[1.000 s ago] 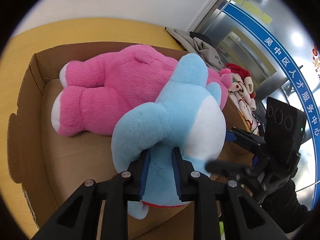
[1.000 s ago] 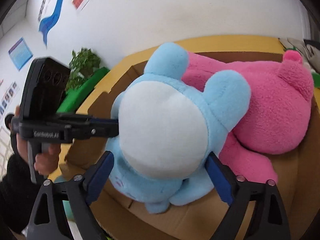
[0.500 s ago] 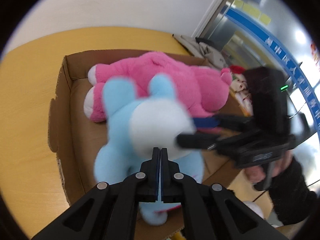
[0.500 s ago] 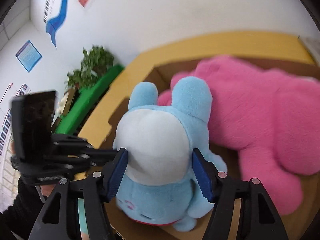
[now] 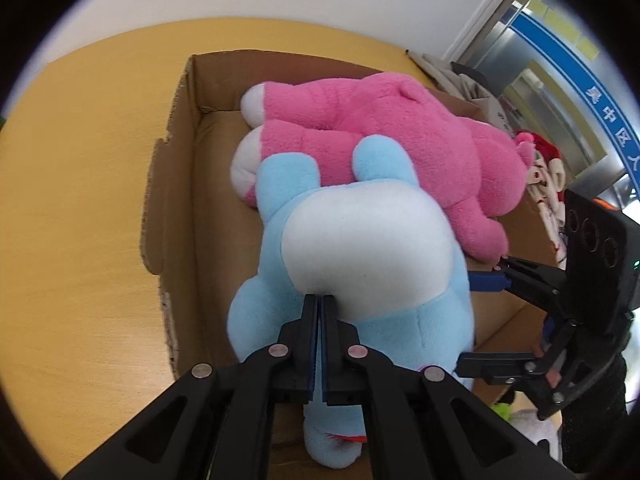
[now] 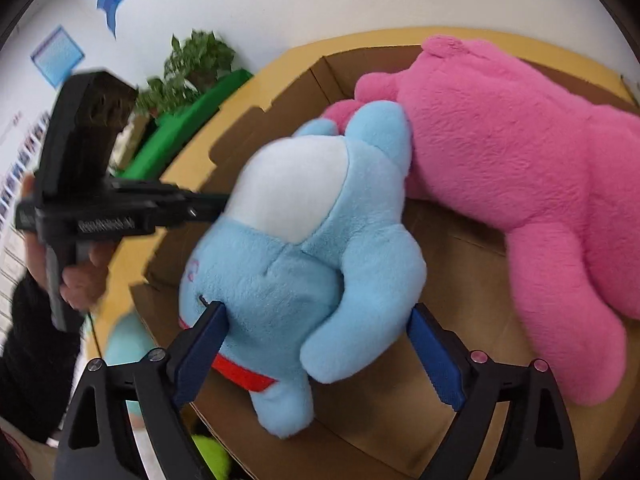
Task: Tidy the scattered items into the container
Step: 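Lower the light-blue plush into the box beside the pink bear, open both tools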
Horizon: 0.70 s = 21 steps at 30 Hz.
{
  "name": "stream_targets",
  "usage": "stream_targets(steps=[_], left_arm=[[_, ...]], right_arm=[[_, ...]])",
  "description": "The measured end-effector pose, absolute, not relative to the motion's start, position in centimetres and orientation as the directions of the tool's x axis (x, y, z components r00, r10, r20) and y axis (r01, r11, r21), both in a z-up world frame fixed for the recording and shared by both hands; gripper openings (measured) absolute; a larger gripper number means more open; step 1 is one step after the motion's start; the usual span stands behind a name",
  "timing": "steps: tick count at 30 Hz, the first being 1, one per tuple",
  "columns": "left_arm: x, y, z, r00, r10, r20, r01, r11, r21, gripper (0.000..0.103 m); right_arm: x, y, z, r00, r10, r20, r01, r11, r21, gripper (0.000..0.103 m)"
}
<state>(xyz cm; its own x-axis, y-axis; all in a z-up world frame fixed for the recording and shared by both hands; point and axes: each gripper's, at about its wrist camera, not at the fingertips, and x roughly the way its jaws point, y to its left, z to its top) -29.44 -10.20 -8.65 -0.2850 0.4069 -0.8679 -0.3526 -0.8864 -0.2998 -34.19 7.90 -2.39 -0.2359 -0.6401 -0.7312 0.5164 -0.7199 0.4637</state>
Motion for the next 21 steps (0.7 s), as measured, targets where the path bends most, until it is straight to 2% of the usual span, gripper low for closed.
stream_targets(steps=[4,10,11,12,13,14,15,17,19,21], left_arm=[[-29.3,-11.3,-8.7,-0.293,0.411,-0.863,-0.348,-0.887,-0.304,0.0],[-28.1,-11.6,-6.4,-0.333,0.439,-0.835,-0.355,-0.878,-0.32,0.0],[-27.8,-11.5,-5.5,-0.331,0.481,-0.812,-0.377,-0.856,-0.353,0.0],[-27.3,-11.2,-4.7,-0.308,0.542,-0.782,-0.411,-0.817,-0.405,0.0],[-27.0,-10.5,-4.3,-0.302,0.546,-0.782,-0.435,-0.809,-0.396,0.0],[-26.9,-9.6,-4.2,-0.321,0.491,-0.81,-0.441,-0.834,-0.331,0.0],[-27.2,-9.0,-4.8,-0.323,0.434,-0.841,-0.419,-0.862,-0.284,0.0],[-28.1,-9.1,-6.4,-0.282,0.452,-0.846,-0.378,-0.863,-0.336,0.001],[-28.2,-9.5,-6.6,-0.277,0.493,-0.825,-0.359,-0.849,-0.387,0.001],[-27.6,-9.7,-6.2,-0.297,0.494,-0.817,-0.357,-0.851,-0.385,0.001]], right_arm=[[-34.3,6.4,-2.6,-0.206,-0.695,-0.689,0.526,-0.673,0.521,0.078],[-34.0,7.0,-2.2,-0.196,-0.758,-0.622,0.502,-0.622,0.601,0.055],[-34.0,6.9,-2.2,-0.193,-0.764,-0.615,0.502,-0.616,0.608,0.047],[-33.9,7.1,-2.1,-0.192,-0.774,-0.604,0.499,-0.607,0.619,0.029],[-33.9,7.1,-1.9,-0.187,-0.785,-0.591,0.496,-0.594,0.633,0.027],[-34.0,6.8,-1.8,-0.182,-0.783,-0.594,0.492,-0.596,0.634,0.027],[-34.0,6.1,-1.8,-0.183,-0.759,-0.624,0.496,-0.62,0.608,0.033],[-33.7,5.2,-2.0,-0.194,-0.699,-0.689,0.493,-0.676,0.547,0.045],[-33.4,5.3,-2.4,-0.203,-0.676,-0.709,0.48,-0.7,0.53,0.049],[-32.9,6.2,-2.4,-0.219,-0.664,-0.715,0.464,-0.715,0.523,0.07]])
